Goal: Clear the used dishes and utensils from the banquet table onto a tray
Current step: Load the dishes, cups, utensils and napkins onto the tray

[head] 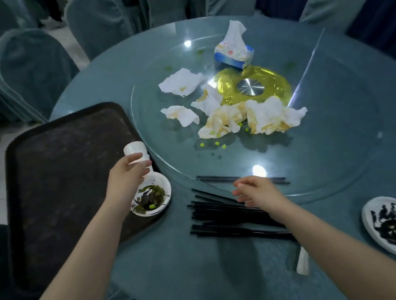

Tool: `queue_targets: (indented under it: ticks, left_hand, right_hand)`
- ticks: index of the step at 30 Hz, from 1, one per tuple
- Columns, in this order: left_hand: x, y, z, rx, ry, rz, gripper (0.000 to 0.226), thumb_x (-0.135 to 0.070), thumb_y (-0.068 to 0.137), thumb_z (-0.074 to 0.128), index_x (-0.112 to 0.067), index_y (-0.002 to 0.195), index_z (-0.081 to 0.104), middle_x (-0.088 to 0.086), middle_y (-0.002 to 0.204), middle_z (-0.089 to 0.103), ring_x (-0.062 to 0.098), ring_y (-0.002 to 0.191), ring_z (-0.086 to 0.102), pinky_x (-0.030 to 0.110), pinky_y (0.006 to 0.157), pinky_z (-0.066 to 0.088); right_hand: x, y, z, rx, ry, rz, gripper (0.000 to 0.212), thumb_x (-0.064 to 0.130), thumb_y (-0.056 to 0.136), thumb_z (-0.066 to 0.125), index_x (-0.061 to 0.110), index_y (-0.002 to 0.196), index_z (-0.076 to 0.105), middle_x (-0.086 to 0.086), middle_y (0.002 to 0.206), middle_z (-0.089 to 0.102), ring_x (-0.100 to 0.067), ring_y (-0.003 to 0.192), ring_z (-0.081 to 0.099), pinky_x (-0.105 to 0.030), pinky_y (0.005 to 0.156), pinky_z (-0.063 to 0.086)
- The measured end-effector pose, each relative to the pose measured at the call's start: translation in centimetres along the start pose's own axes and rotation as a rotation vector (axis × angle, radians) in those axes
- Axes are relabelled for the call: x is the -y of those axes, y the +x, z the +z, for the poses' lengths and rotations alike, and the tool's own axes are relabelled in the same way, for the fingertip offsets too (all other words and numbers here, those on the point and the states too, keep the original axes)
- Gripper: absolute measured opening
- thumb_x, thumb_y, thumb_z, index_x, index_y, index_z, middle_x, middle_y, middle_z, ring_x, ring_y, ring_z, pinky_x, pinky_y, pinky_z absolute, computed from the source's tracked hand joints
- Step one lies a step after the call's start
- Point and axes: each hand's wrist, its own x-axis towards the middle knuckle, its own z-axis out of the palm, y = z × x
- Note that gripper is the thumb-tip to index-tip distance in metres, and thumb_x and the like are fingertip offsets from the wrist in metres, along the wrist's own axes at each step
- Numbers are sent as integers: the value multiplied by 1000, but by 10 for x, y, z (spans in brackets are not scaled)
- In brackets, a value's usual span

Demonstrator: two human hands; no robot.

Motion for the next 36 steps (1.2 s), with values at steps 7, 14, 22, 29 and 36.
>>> queue_targets:
  ticks: [7, 14, 22, 29, 36]
  left_hand:
    - [5, -106, 105, 191, -168, -25, 15, -9, 97, 50, -21, 101, 59, 2, 92, 73, 13, 81, 70, 26, 78, 51]
    - [34, -164, 195, 272, -73, -112, 16, -6, 96, 50, -15, 103, 61, 5, 87, 75, 15, 76, 71, 26, 73, 51]
    - [43, -189, 274, 434, 107, -133, 18, -5, 94, 52, -14, 105, 64, 8, 90, 74, 21, 79, 69, 27, 72, 52]
    - [63, -210, 345, 569, 249, -239, 24, -11, 93, 58, -10, 117, 56, 12, 93, 72, 21, 72, 66, 28, 68, 50]
    - [70, -225, 403, 639, 400, -316, 58, -28, 93, 60, -5, 140, 36, 14, 88, 69, 23, 65, 65, 31, 66, 53]
  right_hand:
    - [-77, -63, -104, -99, 78, -20, 22, 8, 97, 49, 18, 86, 65, 0, 88, 69, -11, 73, 63, -21, 60, 45]
    - [-179, -108, -210, -477, 59, 117, 10, 11, 87, 63, 9, 79, 59, -5, 63, 65, -15, 49, 57, -26, 50, 46]
    - [-239, -103, -268, -677, 159, 368, 39, 26, 89, 63, 1, 106, 40, -18, 82, 65, -29, 44, 64, -42, 53, 58]
    - [-240, -105, -277, -569, 422, 311, 19, 6, 92, 53, 14, 105, 43, -18, 84, 65, -26, 45, 65, -33, 44, 55]
    - [-237, -128, -289, -389, 354, 204, 21, 6, 92, 54, 18, 102, 40, -14, 64, 64, -16, 39, 59, -25, 40, 49]
